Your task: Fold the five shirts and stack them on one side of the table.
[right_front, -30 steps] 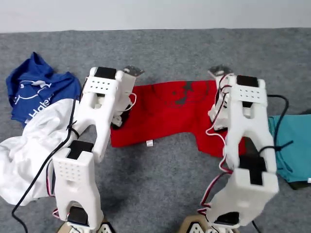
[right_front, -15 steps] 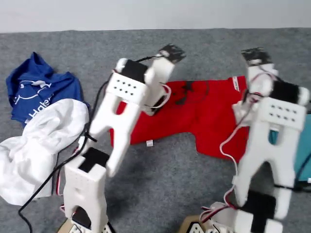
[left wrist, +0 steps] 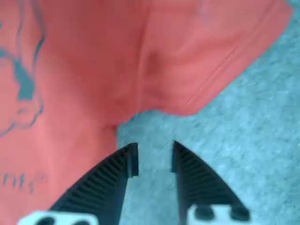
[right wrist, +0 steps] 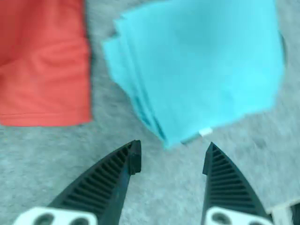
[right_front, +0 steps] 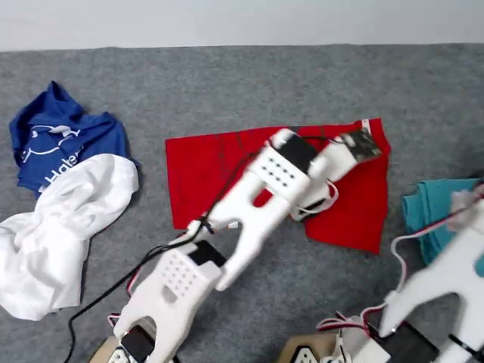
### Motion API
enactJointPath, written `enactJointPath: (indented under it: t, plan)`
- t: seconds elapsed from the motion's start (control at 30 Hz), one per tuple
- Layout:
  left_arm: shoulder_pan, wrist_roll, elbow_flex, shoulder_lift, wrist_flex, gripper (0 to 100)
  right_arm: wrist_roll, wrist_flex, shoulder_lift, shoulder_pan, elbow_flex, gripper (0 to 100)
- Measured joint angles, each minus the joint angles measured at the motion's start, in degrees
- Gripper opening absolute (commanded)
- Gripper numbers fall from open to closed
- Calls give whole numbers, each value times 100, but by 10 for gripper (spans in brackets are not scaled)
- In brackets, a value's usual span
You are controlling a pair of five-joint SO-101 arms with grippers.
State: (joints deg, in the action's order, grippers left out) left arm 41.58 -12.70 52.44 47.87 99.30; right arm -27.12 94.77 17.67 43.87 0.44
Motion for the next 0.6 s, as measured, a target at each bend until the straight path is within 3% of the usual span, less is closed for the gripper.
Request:
enactJointPath:
  t: [0.23, 0.6]
  plan:
    - [519, -484, 589, 484, 9, 193, -571, 0, 18, 1116, 290, 231]
    - [545, -1002, 624, 985, 9, 193, -1073, 0, 18, 2180, 352, 231]
